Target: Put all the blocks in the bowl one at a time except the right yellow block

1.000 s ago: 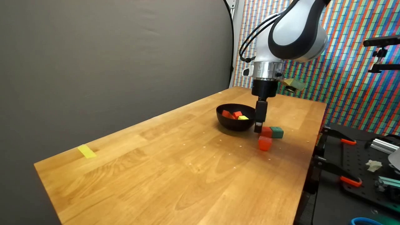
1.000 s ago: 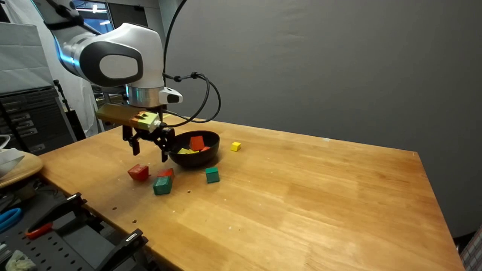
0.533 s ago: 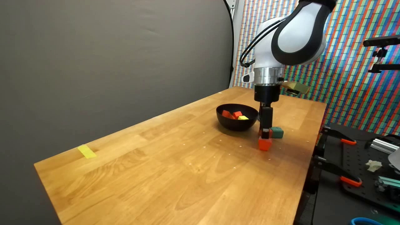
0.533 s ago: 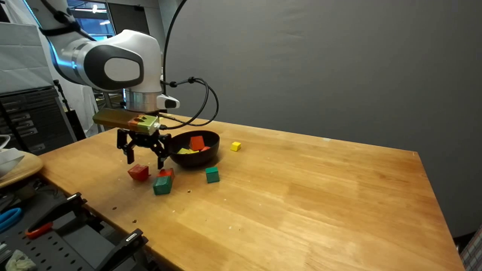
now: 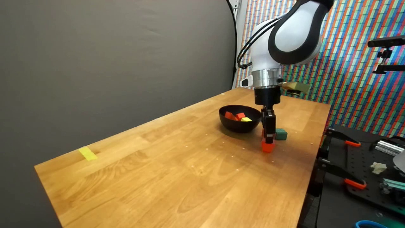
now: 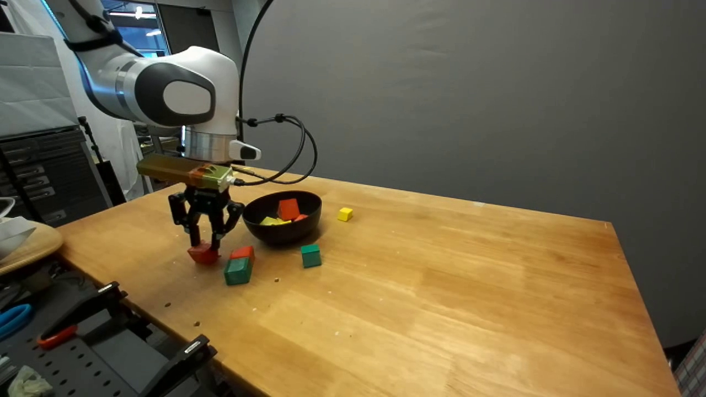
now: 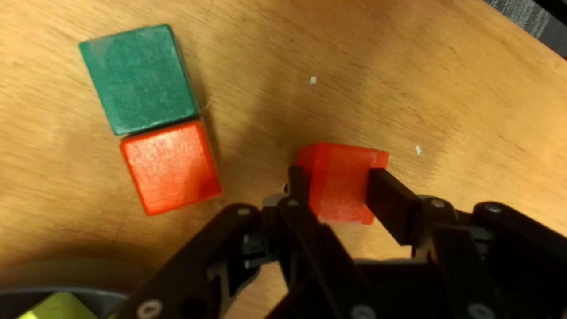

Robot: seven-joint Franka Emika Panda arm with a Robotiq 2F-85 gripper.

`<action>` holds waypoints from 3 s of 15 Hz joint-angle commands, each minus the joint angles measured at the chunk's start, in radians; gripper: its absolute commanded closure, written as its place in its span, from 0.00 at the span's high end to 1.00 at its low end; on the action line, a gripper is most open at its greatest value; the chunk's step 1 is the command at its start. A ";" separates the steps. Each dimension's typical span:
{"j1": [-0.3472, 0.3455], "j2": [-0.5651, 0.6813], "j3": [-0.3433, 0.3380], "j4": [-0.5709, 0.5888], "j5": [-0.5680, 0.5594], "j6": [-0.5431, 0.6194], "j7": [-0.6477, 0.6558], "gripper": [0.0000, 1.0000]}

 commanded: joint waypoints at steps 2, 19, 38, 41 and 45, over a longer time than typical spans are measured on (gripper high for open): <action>0.013 0.033 -0.016 0.053 -0.014 -0.064 0.010 0.17; 0.008 -0.062 -0.033 -0.012 -0.004 -0.026 -0.018 0.70; 0.024 0.102 -0.025 0.148 -0.144 -0.196 -0.143 0.38; 0.038 0.078 -0.028 0.124 -0.180 -0.190 -0.121 0.40; 0.047 0.048 -0.038 0.103 -0.212 -0.170 -0.079 0.44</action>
